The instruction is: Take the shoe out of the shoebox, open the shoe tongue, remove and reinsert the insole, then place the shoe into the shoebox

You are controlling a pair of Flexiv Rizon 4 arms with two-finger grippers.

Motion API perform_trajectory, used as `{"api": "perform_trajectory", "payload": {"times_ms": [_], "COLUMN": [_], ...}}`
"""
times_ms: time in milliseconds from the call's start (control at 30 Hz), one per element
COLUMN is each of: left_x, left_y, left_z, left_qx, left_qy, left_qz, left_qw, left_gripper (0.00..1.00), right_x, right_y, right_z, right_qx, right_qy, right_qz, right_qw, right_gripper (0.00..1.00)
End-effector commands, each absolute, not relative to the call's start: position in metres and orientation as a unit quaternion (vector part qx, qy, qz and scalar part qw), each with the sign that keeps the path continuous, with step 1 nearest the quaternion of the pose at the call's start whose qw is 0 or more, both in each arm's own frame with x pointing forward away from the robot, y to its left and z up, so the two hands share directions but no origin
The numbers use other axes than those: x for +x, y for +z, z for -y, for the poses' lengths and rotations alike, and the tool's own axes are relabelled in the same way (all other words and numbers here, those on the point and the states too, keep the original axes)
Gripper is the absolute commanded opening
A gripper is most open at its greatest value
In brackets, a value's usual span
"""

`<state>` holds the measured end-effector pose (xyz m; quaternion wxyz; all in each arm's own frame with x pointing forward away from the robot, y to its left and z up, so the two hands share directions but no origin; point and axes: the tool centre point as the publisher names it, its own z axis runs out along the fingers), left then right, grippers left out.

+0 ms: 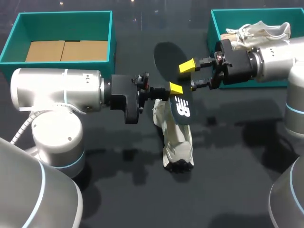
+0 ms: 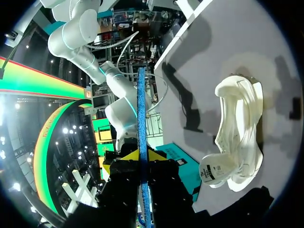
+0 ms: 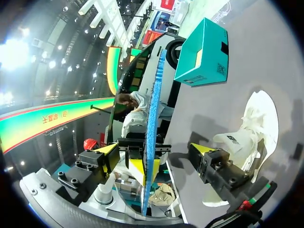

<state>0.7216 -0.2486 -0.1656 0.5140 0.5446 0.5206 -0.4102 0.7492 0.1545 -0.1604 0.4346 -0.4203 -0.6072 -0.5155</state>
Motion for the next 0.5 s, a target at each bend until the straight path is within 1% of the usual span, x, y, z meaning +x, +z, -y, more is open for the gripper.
{"api": "perform_trajectory", "payload": {"times_ms": [33, 67, 133, 300, 333, 400, 500], "left_x": [0.7212, 0.7211, 0.7210, 0.7212, 0.7213, 0.7213, 0.7209], "left_y": [-0.1668, -0.1670, -0.1670, -0.1682, -0.1685, -0.1693, -0.1698], "left_z": [0.2525, 0.2529, 0.2532, 0.2542, 0.2543, 0.2545, 0.2550], "left_qx": [0.542, 0.542, 0.541, 0.537, 0.537, 0.536, 0.535], "left_qy": [-0.409, -0.409, -0.408, -0.404, -0.403, -0.403, -0.401], "left_qz": [-0.522, -0.522, -0.523, -0.527, -0.527, -0.528, -0.528], "left_qw": [0.516, 0.516, 0.517, 0.520, 0.521, 0.521, 0.523], "left_gripper": [0.00, 0.00, 0.00, 0.00, 0.00, 0.00, 0.00], "right_x": [0.7447, 0.7443, 0.7435, 0.7427, 0.7422, 0.7411, 0.7396], "right_y": [-0.1566, -0.1558, -0.1537, -0.1520, -0.1522, -0.1527, -0.1533], "right_z": [-0.1613, -0.1619, -0.1631, -0.1655, -0.1658, -0.1659, -0.1661], "right_qx": [-0.425, -0.425, -0.424, -0.424, -0.424, -0.424, -0.425], "right_qy": [-0.519, -0.521, -0.525, -0.527, -0.529, -0.531, -0.534], "right_qz": [0.604, 0.602, 0.600, 0.596, 0.594, 0.592, 0.588], "right_qw": [0.430, 0.431, 0.430, 0.432, 0.433, 0.434, 0.435], "right_gripper": [0.58, 0.52, 0.46, 0.39, 0.36, 0.33, 0.22]}}
